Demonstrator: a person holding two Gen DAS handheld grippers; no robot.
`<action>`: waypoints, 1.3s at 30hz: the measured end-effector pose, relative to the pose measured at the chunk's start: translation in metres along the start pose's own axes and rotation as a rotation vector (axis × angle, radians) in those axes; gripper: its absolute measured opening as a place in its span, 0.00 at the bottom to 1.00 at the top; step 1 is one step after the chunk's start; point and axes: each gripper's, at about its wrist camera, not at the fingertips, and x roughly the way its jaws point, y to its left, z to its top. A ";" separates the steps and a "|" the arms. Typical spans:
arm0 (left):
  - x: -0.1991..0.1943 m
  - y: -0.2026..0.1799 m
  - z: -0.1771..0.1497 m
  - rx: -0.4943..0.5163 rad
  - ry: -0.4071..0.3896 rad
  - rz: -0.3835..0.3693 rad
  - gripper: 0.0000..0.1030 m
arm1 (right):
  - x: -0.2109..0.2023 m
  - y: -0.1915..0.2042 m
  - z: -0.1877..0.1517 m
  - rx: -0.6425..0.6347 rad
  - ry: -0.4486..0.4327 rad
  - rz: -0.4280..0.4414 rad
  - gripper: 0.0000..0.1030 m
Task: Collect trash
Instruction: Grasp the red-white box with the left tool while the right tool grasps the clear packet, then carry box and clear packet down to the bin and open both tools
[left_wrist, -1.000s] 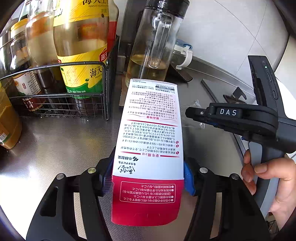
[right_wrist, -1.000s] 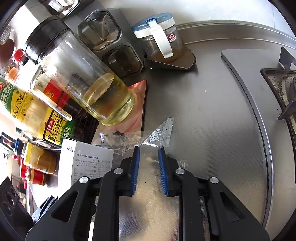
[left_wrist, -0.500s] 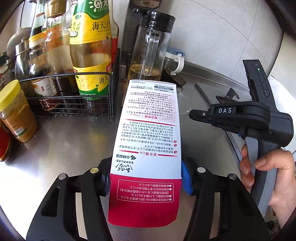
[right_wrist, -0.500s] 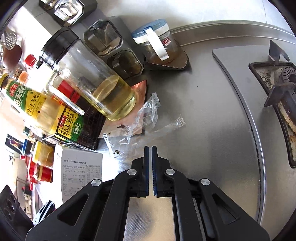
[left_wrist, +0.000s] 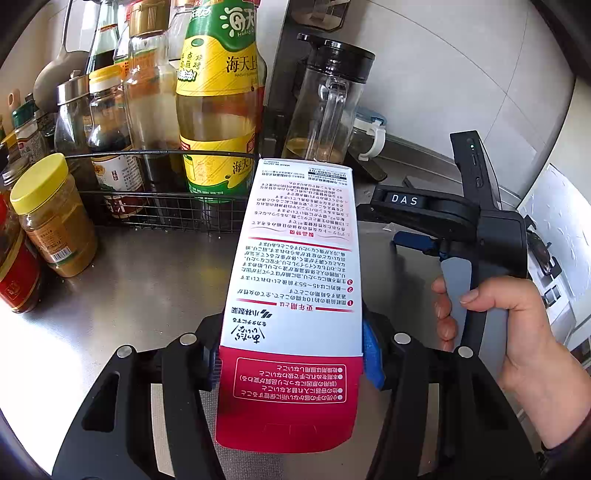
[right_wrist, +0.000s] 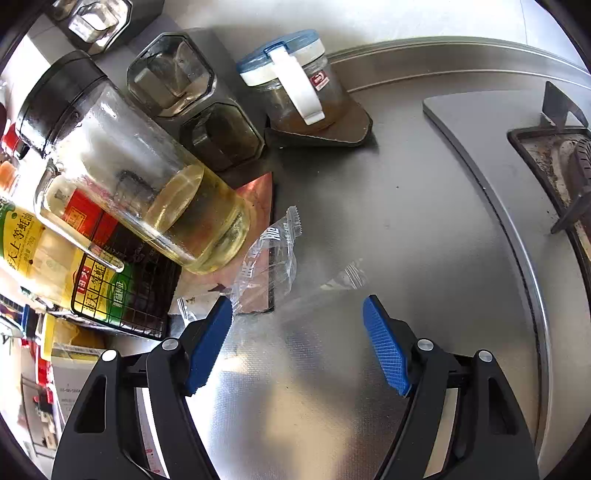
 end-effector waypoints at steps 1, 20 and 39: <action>0.000 0.001 0.000 -0.002 -0.001 0.002 0.53 | 0.002 0.002 0.002 0.003 0.003 0.010 0.73; 0.000 0.000 -0.001 -0.016 0.004 0.012 0.53 | 0.002 0.018 0.001 -0.099 -0.007 0.016 0.02; -0.072 -0.052 -0.067 0.086 0.002 -0.071 0.53 | -0.160 -0.042 -0.108 -0.113 -0.076 -0.004 0.02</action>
